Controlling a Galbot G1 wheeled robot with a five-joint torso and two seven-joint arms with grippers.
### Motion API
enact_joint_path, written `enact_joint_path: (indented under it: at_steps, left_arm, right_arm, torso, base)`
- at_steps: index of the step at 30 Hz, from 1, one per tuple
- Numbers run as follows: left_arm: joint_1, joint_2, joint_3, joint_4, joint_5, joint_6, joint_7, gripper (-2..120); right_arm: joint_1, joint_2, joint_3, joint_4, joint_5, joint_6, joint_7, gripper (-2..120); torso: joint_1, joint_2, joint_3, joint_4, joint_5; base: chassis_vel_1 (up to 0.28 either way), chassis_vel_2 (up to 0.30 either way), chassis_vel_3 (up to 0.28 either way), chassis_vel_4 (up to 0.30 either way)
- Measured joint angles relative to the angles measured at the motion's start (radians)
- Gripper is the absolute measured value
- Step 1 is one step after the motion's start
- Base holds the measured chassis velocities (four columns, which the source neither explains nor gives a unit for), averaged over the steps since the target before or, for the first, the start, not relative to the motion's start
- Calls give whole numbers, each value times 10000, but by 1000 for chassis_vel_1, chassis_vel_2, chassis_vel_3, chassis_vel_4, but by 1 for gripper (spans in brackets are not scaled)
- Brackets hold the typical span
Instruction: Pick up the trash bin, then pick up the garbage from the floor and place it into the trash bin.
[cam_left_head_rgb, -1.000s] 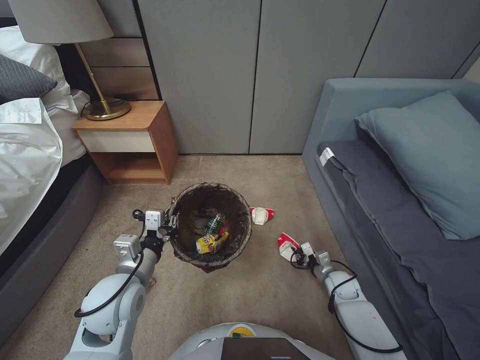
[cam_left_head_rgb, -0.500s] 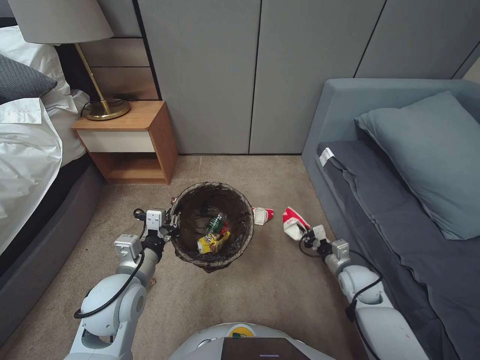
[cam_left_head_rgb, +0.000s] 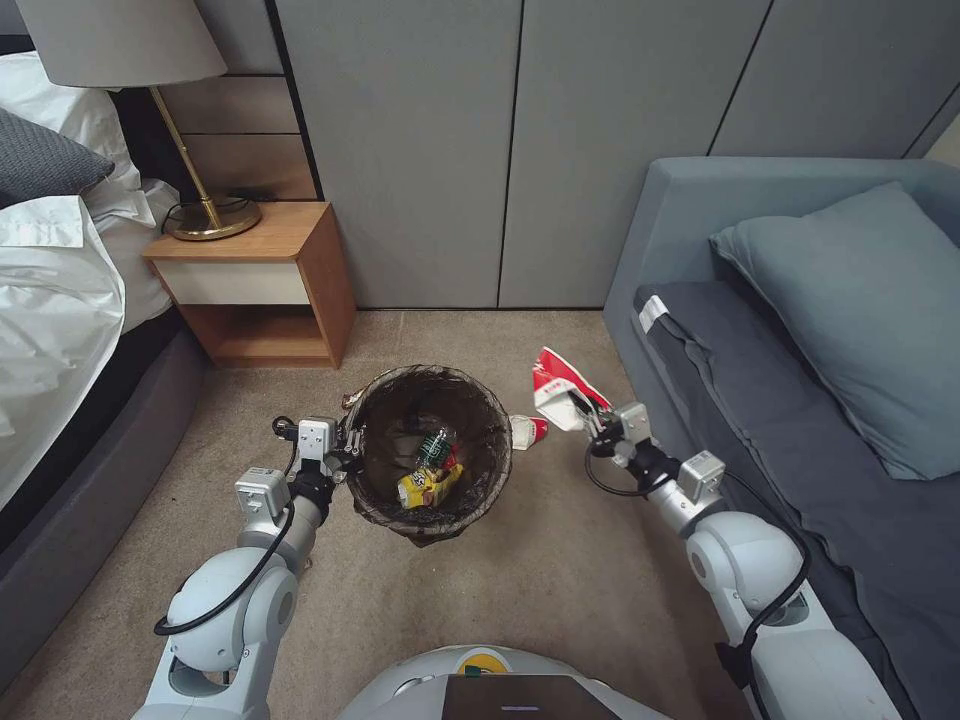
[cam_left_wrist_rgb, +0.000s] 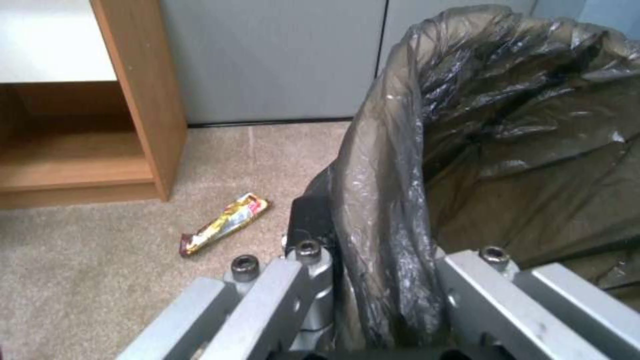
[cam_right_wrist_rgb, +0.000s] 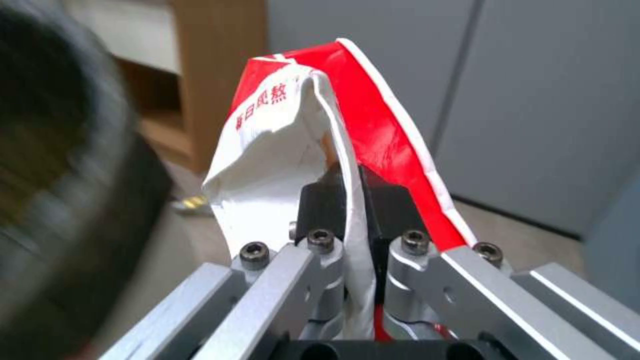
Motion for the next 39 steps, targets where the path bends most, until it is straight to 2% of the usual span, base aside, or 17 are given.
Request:
enact_joint_path:
  at_steps: [6, 9, 13, 17, 23, 27, 30, 32, 34, 35, 37, 39]
  left_arm:
    - [-2, 40, -15, -28, 2, 68, -14, 7]
    - [-2, 84, -33, -92, -28, 149, -75, 7]
    - [2, 80, 12, -104, -22, 168, -96, 7]
    - [-36, 66, 62, -105, -7, 253, -160, 7]
    - [-130, 29, 126, -90, -4, 324, -211, 7]
    - [-177, 9, 137, -57, -4, 352, -230, 7]
    - [-224, 2, 153, -28, -3, 399, -254, 7]
    - [-254, 0, 175, -13, -3, 421, -266, 7]
    - [-263, -1, 195, -4, -3, 432, -268, 7]
    - [-263, -1, 195, -4, -3, 432, -268, 7]
    - [-278, -2, 214, 8, -3, 442, -274, 7]
    - [-284, -2, 220, 13, -2, 445, -276, 7]
  right_arm:
    - [705, -140, -934, 428, 486, -764, 151, 0]
    - [1398, -535, -2037, 452, 747, -1080, 313, 0]
    - [1910, -752, -2814, 380, 830, -1214, 417, 0]
    - [2945, -1197, -4193, 261, 1192, -1556, 616, 0]
    - [3441, -1719, -5267, -16, 1188, -1609, 705, 0]
    - [3462, -1802, -5521, -127, 979, -1603, 717, 0]
    - [3438, -1805, -5701, -177, 802, -1613, 918, 4]
    - [3399, -1764, -5756, -192, 771, -1660, 1121, 15]
    - [3361, -1755, -5757, -194, 745, -1668, 1208, 23]
    - [3361, -1755, -5757, -194, 745, -1668, 1208, 23]
    - [3303, -1767, -5742, -176, 722, -1679, 1251, 34]
    - [3287, -1769, -5733, -162, 712, -1682, 1253, 37]
  torso:
    - [0, 0, 0, 2, 0]
    - [0, 0, 1, -1, 1]
    - [0, 0, 1, 0, 0]
    - [0, 0, 1, 2, 0]
    - [0, 0, 1, 0, 0]
    - [0, 0, 1, -2, 0]
    - [0, -1, 1, -1, 0]
    - [0, 0, 1, -1, 1]
    - [0, 0, 1, -1, 0]
    - [0, 0, 1, -1, 0]
    - [0, 0, 1, -1, 1]
    - [0, 0, 1, -1, 1]
  base:
    - [0, 0, 0, 0]
    - [0, 0, 0, 0]
    - [0, 0, 0, 0]
    - [0, 0, 0, 0]
    - [0, 0, 0, 0]
    - [0, 0, 0, 0]
    - [0, 0, 0, 0]
    - [0, 0, 0, 0]
    - [0, 0, 0, 0]
    - [0, 0, 0, 0]
    - [0, 0, 0, 0]
    - [0, 0, 0, 0]
